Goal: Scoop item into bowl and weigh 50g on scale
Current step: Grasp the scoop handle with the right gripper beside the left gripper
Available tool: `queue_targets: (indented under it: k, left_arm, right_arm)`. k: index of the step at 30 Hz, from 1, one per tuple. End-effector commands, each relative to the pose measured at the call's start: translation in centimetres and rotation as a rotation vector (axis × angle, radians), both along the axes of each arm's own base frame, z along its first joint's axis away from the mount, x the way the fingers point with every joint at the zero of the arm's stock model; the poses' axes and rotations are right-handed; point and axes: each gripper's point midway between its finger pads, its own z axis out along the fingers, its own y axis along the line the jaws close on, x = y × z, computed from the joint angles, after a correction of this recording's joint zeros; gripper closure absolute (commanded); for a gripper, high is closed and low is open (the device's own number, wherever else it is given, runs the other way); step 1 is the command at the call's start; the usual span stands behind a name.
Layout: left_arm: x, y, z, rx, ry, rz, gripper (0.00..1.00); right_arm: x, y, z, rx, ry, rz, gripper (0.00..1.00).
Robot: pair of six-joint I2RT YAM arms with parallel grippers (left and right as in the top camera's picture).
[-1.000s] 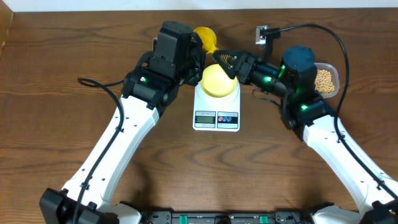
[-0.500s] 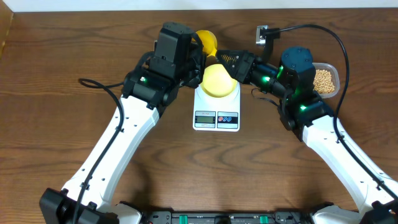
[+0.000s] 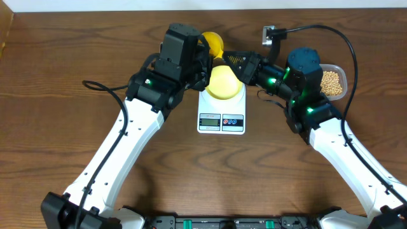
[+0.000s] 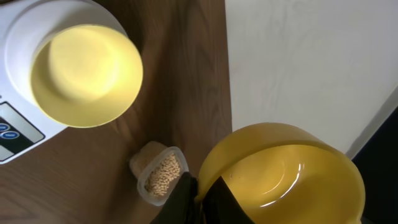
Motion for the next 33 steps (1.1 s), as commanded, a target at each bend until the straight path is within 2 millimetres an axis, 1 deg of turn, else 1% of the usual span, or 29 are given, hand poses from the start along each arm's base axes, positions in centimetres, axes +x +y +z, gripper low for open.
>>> queue_targets:
  k: [1, 11, 17, 21, 22, 23, 24, 27, 28, 33]
  left_arm:
    - [-0.7, -0.7, -0.1, -0.004, 0.017, -0.031, 0.92]
    - [-1.3, -0.4, -0.8, 0.028, 0.045, -0.05, 0.92]
    - [-1.3, -0.4, -0.9, 0.028, 0.046, -0.05, 0.92]
    - [-1.3, -0.4, -0.9, 0.028, 0.046, -0.05, 0.92]
    - [-1.3, -0.5, -0.9, 0.028, 0.046, -0.051, 0.92]
    - [-1.4, -0.5, -0.9, 0.027, 0.046, -0.053, 0.92]
    - [-1.4, -0.5, -0.9, 0.027, 0.046, -0.053, 0.92]
    - [-1.4, -0.5, -0.9, 0.027, 0.046, -0.052, 0.93]
    - [-1.4, -0.5, -0.9, 0.027, 0.046, -0.052, 0.91]
    - [-1.3, -0.4, -0.8, 0.028, 0.045, -0.051, 0.51]
  right_arm:
    - [0.1, 0.1, 0.8, -0.015, -0.044, 0.005, 0.83]
    - [-0.1, 0.3, 0.7, -0.023, -0.05, 0.019, 0.81]
    - [-0.3, 0.2, -0.2, -0.049, -0.022, 0.021, 0.82]
    - [-0.3, 0.2, -0.3, -0.055, -0.023, 0.023, 0.83]
    - [-0.3, 0.2, -0.3, -0.055, -0.023, 0.022, 0.84]
    - [-0.3, 0.2, -0.3, -0.055, -0.023, 0.023, 0.9]
    - [-0.3, 0.2, -0.3, -0.055, -0.023, 0.022, 0.98]
    - [-0.3, 0.2, -0.3, -0.055, -0.023, 0.023, 0.99]
    - [-0.3, 0.2, -0.3, -0.055, -0.023, 0.023, 0.99]
    - [-0.3, 0.2, -0.4, -0.061, -0.027, 0.024, 0.99]
